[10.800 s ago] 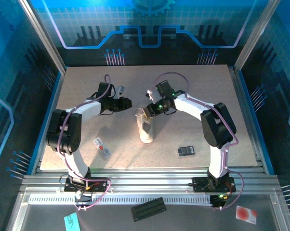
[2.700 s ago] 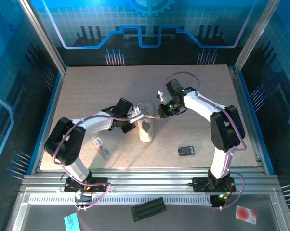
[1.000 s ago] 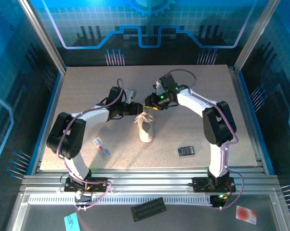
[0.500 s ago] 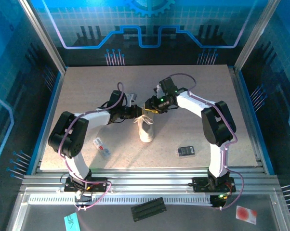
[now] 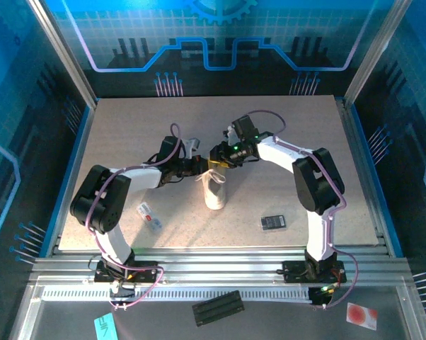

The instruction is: Tie the shoes

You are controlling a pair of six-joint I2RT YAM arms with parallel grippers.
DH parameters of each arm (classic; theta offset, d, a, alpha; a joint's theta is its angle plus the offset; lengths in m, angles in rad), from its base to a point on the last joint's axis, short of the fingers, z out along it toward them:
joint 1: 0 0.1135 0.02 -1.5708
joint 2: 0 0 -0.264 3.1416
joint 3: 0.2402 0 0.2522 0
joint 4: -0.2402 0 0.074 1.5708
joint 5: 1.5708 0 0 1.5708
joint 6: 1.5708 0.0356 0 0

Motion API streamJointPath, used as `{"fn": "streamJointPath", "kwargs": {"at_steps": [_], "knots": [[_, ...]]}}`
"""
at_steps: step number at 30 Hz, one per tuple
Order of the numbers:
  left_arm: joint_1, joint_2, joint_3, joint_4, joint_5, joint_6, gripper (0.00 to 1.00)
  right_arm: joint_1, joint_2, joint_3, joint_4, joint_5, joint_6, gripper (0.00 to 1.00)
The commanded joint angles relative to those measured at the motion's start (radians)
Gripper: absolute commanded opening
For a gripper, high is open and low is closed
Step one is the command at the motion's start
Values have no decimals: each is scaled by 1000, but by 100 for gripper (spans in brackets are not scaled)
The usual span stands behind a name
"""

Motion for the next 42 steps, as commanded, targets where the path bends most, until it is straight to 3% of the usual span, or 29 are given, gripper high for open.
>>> {"fn": "streamJointPath", "kwargs": {"at_steps": [1, 5, 10, 11, 15, 20, 22, 30, 42], "knots": [[-12, -25, -21, 80, 48, -20, 0, 12, 41, -2, 29, -25, 24, 40], [-12, -28, -31, 107, 47, -26, 0, 15, 48, -2, 44, -37, 29, 31], [-13, -37, -32, 113, 43, -16, 0, 14, 37, -10, 83, -59, 18, 1], [-12, -39, -33, 110, 39, -13, 0, 13, 31, -12, 87, -56, 9, 0], [-12, -55, -29, 82, 18, 7, 3, 2, -23, -39, 88, -12, -38, 0], [0, -74, -23, 53, 0, 21, 37, -17, -59, -50, 55, 23, -104, 0], [14, -82, -17, 37, 1, 24, 43, -17, -54, -39, 32, 22, -127, 0], [74, -81, 4, 0, 14, 9, 48, -14, -59, -26, 16, 26, -167, 0], [85, 54, 131, 44, 124, -41, 45, -19, -75, -60, 132, -17, -142, 0]]}}
